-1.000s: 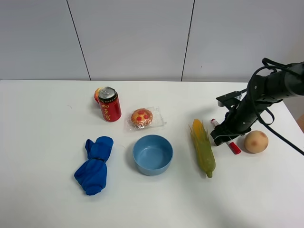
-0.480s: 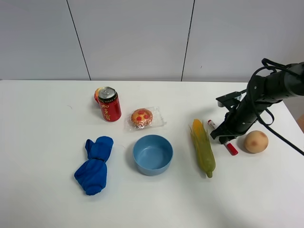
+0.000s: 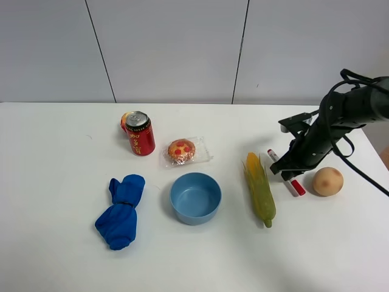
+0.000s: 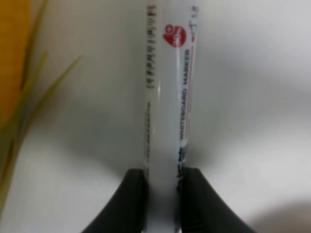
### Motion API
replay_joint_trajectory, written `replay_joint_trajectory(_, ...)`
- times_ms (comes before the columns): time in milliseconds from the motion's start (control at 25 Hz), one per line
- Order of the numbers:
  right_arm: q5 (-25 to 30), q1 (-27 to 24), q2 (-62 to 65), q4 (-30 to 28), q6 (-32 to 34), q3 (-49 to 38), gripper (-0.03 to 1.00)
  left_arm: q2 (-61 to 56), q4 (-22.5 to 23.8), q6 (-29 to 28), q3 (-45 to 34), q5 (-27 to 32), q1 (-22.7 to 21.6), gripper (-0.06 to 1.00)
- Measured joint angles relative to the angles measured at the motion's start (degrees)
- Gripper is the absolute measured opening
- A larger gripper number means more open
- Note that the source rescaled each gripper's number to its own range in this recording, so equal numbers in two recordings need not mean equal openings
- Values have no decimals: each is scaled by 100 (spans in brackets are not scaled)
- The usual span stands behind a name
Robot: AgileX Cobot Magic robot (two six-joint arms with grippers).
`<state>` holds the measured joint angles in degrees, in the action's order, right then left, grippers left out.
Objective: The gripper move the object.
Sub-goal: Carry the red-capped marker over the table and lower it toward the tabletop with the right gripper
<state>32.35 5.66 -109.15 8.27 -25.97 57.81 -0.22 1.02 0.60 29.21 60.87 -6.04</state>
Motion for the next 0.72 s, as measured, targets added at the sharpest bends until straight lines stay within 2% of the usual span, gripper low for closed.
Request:
replay_joint_trajectory(320, 252, -1, 682, 0, 5, -5, 0, 0, 0, 0, 0, 0, 0, 100)
replay_joint_trajectory(720, 198, 63, 1528, 0, 5, -5, 0, 0, 0, 0, 0, 0, 0, 100)
